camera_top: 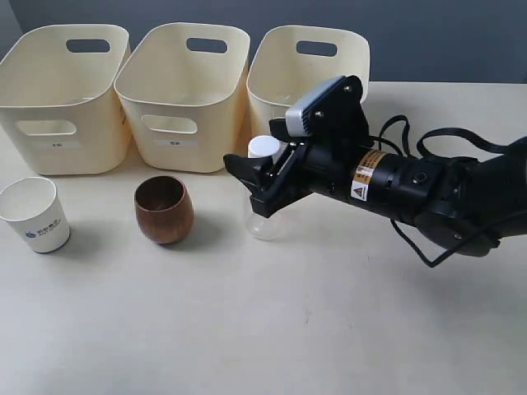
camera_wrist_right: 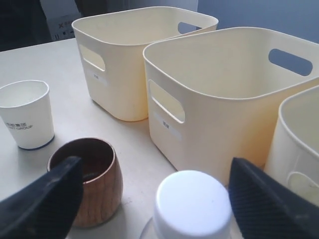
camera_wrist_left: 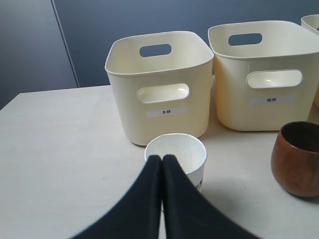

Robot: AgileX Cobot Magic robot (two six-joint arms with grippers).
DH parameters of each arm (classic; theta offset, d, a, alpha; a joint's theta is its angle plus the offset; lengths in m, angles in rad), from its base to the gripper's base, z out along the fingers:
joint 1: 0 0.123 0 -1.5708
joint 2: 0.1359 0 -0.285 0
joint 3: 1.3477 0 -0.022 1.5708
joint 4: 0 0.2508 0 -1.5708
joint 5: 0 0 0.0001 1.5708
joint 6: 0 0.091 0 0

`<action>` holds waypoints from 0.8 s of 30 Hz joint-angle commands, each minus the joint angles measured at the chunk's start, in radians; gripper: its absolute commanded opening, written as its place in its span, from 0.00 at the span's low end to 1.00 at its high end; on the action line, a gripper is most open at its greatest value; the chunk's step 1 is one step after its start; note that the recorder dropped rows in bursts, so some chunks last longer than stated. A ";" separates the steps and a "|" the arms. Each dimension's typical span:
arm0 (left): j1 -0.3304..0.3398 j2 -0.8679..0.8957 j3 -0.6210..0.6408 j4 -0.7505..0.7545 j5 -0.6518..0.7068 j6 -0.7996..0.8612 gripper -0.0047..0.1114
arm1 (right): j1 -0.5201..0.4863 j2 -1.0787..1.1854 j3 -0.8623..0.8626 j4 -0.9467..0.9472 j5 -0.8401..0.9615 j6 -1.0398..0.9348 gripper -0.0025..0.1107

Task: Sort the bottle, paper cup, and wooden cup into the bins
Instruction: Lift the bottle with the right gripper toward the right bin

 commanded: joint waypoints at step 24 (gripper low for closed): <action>-0.003 0.003 -0.001 0.002 -0.014 -0.003 0.04 | -0.001 -0.055 -0.001 0.121 0.133 -0.095 0.69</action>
